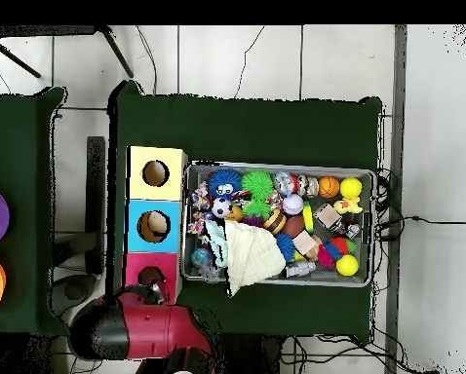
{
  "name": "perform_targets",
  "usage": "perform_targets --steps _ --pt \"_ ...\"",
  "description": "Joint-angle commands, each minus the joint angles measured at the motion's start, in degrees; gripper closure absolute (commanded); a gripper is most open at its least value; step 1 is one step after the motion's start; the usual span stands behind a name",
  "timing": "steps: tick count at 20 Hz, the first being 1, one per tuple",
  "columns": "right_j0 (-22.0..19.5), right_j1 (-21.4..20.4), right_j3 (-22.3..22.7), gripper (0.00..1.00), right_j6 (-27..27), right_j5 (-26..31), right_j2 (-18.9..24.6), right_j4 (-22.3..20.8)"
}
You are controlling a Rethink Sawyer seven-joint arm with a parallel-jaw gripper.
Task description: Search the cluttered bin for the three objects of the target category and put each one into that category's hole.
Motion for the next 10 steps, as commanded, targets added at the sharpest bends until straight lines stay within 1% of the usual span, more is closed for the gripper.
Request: perform_targets --steps 1,5,7,10 --pt "3.8 0.5 -2.2 1.0 14.9 4.4 -3.0 0.4" --pt "6.6 -1.5 -6.2 1.0 12.1 11.6 -11.1 -3.2" --pt "6.6 -3.0 -7.3 1.0 10.5 14.3 -13.1 -4.3" --pt "5.6 -5.0 -8.2 1.0 8.8 16.8 -14.2 -5.6"
